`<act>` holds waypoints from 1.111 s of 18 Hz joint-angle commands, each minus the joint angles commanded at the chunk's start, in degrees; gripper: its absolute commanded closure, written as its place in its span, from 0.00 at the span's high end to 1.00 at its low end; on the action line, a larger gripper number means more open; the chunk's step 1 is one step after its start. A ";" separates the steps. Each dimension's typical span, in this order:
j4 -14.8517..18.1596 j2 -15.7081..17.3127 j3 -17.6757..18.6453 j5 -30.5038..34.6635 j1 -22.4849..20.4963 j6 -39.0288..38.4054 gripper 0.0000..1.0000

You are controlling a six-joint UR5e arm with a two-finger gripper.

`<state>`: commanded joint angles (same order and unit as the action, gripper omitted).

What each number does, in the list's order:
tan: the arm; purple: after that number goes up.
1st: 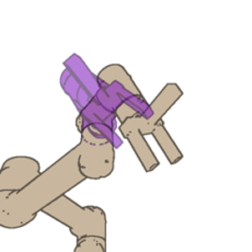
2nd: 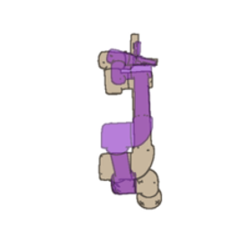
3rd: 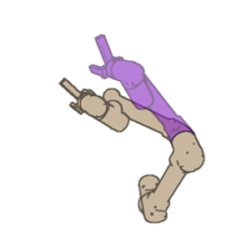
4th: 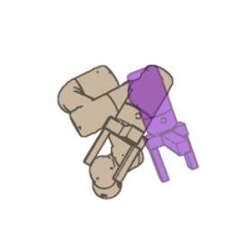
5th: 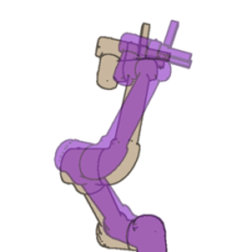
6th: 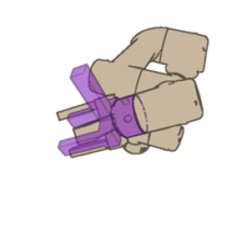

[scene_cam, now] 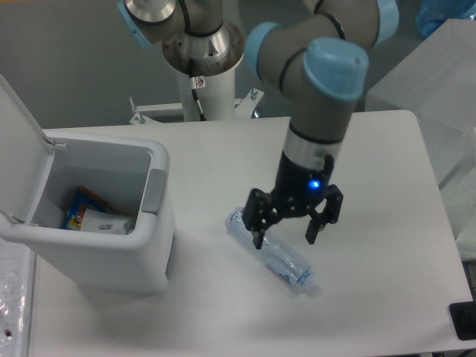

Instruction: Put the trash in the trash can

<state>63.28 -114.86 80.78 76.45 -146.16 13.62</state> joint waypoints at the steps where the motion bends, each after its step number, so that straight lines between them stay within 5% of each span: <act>1: 0.44 -1.32 -0.61 1.67 0.00 0.00 1.00; 11: 3.69 -8.09 -3.43 8.27 0.96 -2.01 1.00; 13: 4.48 -10.72 -6.31 10.55 1.49 -5.78 1.00; 17: 14.22 -16.70 -15.72 11.71 2.20 -11.24 1.00; 20: 17.05 -18.90 -17.93 11.80 2.20 -12.30 1.00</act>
<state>80.33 -133.76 62.85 88.24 -143.96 1.32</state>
